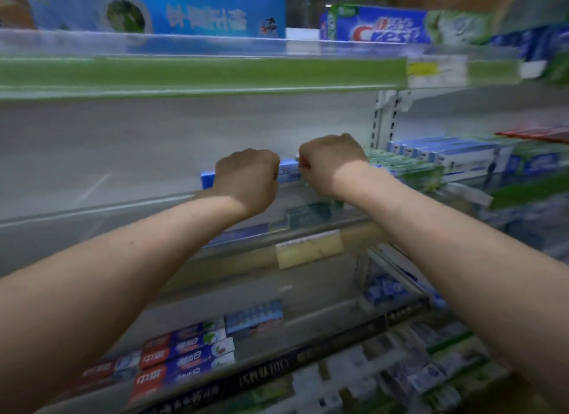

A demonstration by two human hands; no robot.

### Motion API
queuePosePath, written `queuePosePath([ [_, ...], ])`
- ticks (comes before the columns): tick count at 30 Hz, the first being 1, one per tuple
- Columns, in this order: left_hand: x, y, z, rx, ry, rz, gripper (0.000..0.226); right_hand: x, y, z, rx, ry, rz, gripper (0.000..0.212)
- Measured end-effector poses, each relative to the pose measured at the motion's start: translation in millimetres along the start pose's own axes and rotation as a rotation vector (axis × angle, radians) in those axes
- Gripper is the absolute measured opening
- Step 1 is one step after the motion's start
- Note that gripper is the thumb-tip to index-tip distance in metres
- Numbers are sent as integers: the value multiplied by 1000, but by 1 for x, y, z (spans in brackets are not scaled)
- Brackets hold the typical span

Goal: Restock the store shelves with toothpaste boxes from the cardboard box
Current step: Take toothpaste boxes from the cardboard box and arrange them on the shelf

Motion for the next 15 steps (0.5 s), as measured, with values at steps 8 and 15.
queuePosePath([
  [8, 48, -43, 117, 193, 293, 79, 14, 116, -62, 39, 108, 120, -70, 22],
  [15, 106, -61, 226, 320, 607, -18, 13, 238, -96, 83, 229, 399, -232, 21],
])
Point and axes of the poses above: each hand's wrist, its own x-axis away from the middle knuckle, its own y-axis out of the palm, z = x × y, the point moved 7 cm from there along -x, towards the middle knuckle, and after that the axes turned 2 degrees about -y, right-handed, at the moved point
